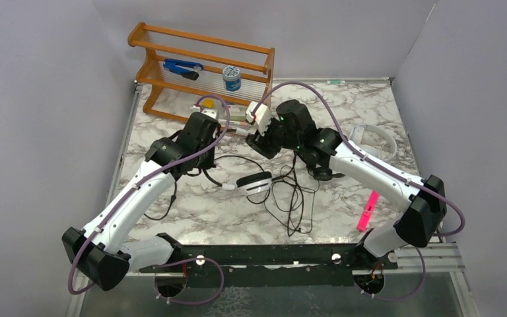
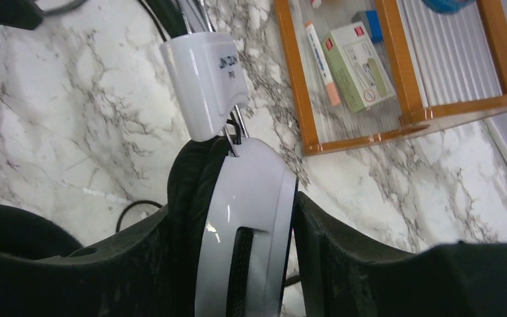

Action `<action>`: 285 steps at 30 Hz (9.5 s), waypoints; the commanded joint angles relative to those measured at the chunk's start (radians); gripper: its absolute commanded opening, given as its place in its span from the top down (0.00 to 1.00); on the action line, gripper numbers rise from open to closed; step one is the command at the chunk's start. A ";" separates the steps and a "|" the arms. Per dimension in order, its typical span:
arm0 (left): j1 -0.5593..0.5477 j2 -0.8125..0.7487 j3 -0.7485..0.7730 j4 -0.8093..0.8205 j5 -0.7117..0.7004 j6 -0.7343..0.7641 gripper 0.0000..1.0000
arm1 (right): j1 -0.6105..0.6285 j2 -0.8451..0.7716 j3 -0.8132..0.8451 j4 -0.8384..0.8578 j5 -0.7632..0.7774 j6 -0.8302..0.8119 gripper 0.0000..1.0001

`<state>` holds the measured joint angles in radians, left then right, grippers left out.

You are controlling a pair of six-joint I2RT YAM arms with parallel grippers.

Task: Wrap the headphones
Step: Wrap the headphones cable around the headphones.

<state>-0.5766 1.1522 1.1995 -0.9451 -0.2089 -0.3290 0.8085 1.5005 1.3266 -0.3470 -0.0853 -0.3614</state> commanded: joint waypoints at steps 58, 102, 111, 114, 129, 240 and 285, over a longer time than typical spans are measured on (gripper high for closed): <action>0.271 0.273 0.652 -0.187 0.056 -0.288 1.00 | -0.084 -0.030 -0.937 1.424 -0.223 0.530 0.08; 0.402 0.115 0.193 0.237 0.048 -0.459 1.00 | 0.124 -0.137 0.143 -0.046 -0.500 0.739 1.00; 0.480 0.128 0.240 0.493 0.366 -0.559 1.00 | 0.347 -0.128 -0.087 0.061 -0.414 0.721 1.00; 0.508 0.138 0.262 0.605 0.504 -0.590 1.00 | 0.347 -0.171 -0.161 0.062 -0.326 0.710 1.00; 0.507 0.077 0.173 1.024 1.032 -0.628 1.00 | 0.185 -0.300 -0.338 0.125 -0.188 0.592 1.00; -0.015 0.185 0.277 0.977 0.093 -0.766 1.00 | -0.162 -0.261 -0.276 0.682 -0.589 1.218 0.93; 0.073 0.196 0.314 1.080 0.531 -1.147 1.00 | -0.062 0.084 -0.471 1.495 -0.667 0.964 0.17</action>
<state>-0.5095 1.3746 1.4681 0.0662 0.3069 -1.4395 0.7109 1.5642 0.8005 1.0435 -0.7807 0.6575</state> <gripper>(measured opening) 0.083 0.828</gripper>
